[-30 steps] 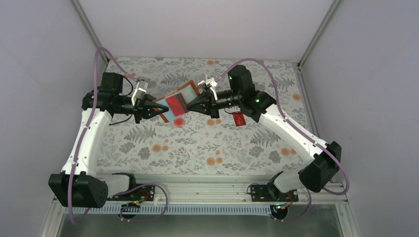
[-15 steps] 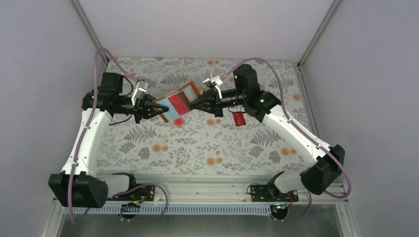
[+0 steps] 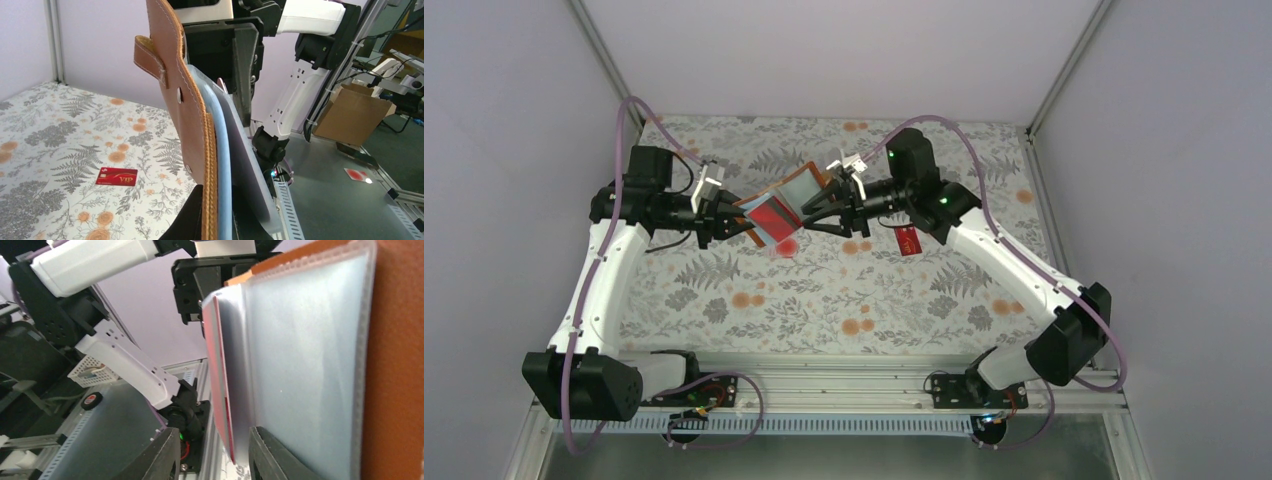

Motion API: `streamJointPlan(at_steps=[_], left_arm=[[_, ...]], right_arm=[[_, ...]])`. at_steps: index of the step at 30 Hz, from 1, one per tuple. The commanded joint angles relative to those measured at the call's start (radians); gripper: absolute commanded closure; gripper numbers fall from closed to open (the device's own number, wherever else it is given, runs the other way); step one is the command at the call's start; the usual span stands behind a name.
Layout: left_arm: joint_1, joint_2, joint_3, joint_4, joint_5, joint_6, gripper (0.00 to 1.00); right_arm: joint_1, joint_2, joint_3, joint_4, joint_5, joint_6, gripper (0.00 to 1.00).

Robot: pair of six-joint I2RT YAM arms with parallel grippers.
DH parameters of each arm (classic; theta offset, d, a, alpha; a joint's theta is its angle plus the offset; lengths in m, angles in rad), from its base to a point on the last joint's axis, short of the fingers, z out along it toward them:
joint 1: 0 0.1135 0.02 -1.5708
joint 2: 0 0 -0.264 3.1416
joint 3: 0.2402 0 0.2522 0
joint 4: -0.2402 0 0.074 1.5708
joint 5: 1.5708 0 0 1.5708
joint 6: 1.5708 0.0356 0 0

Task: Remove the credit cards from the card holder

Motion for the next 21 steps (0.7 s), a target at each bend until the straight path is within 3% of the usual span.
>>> streamJointPlan(at_steps=[1, 6, 15, 18, 21], left_arm=[[-0.003, -0.010, -0.003, 0.014, 0.036, 0.015, 0.98], [-0.003, -0.007, -0.002, 0.016, 0.036, 0.013, 0.98], [-0.003, -0.012, -0.005, 0.016, 0.037, 0.012, 0.98], [-0.003, -0.011, -0.005, 0.016, 0.038, 0.012, 0.98], [-0.003, -0.011, -0.005, 0.014, 0.039, 0.014, 0.98]], right_arm=[[0.008, 0.004, 0.052, 0.003, -0.089, -0.047, 0.62], [0.032, 0.051, 0.124, -0.025, 0.005, -0.035, 0.64], [0.070, 0.103, 0.172, -0.068, 0.027, -0.055, 0.65], [0.071, 0.095, 0.162, -0.059, 0.039, -0.054, 0.72], [0.071, 0.087, 0.154, -0.053, 0.035, -0.057, 0.85]])
